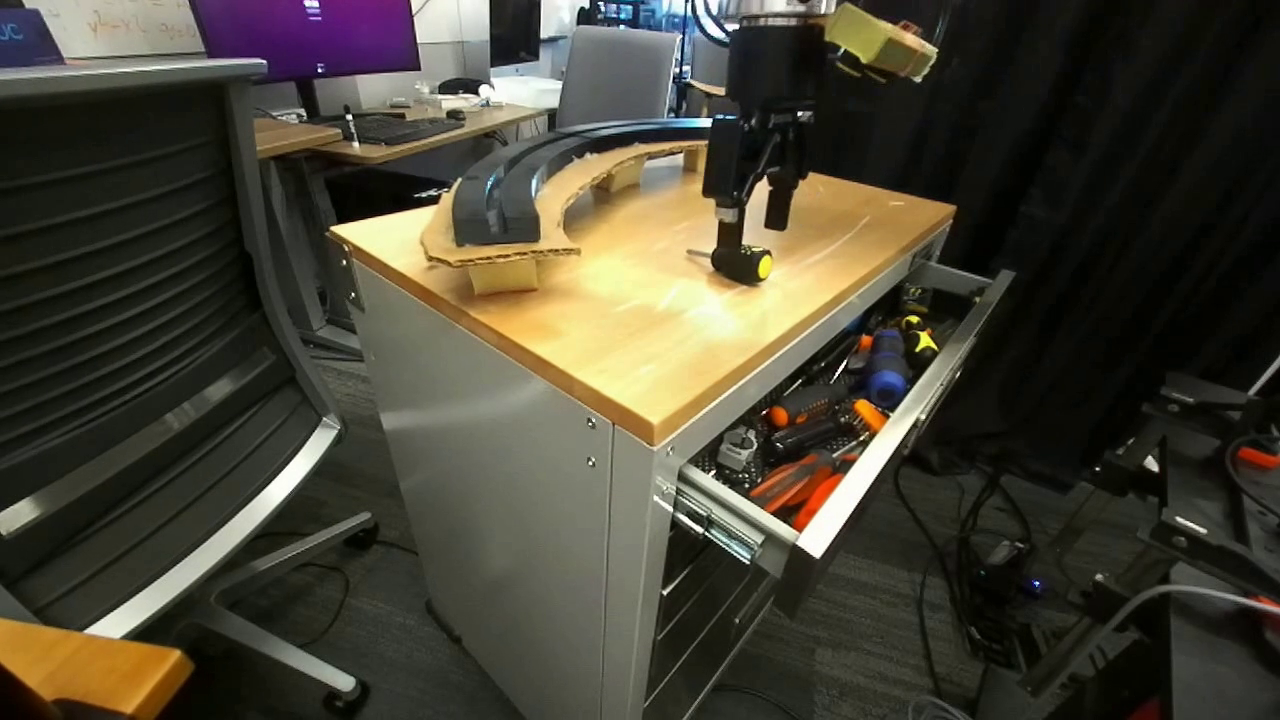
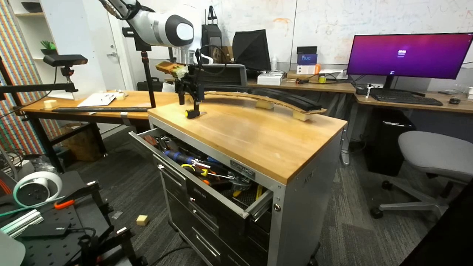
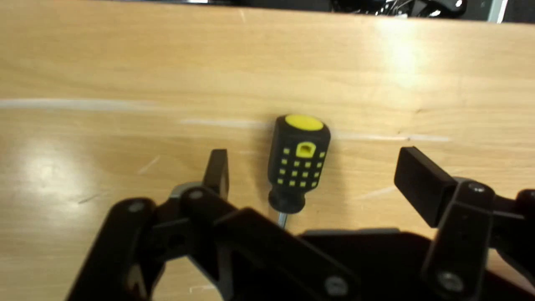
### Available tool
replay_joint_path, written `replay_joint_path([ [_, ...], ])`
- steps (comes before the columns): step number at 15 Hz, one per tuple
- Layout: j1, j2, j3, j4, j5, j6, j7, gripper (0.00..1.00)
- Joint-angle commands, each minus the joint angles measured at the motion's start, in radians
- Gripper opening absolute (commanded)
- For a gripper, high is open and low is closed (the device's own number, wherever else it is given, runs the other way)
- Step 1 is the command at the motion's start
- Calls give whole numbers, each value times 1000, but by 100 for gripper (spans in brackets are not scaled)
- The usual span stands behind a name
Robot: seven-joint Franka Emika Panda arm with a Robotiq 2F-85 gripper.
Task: Take the screwdriver and put it in the topmost drawer then close the drawer
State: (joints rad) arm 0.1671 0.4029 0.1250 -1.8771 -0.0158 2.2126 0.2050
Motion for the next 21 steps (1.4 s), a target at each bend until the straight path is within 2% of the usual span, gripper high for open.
replay_joint_path([
  [1, 39, 84, -39, 113, -66, 20, 44, 100],
  [4, 39, 101, -49, 133, -64, -10, 43, 100],
  [5, 36, 104, -47, 138, -56, -23, 34, 75],
  [6, 28, 104, -41, 137, -40, -32, 19, 74],
  [14, 22, 79, -26, 114, -1, -106, -4, 11],
  [17, 38, 39, -63, 53, -45, -105, 78, 13],
  [21, 25, -39, -99, -74, -48, -102, 173, 13],
])
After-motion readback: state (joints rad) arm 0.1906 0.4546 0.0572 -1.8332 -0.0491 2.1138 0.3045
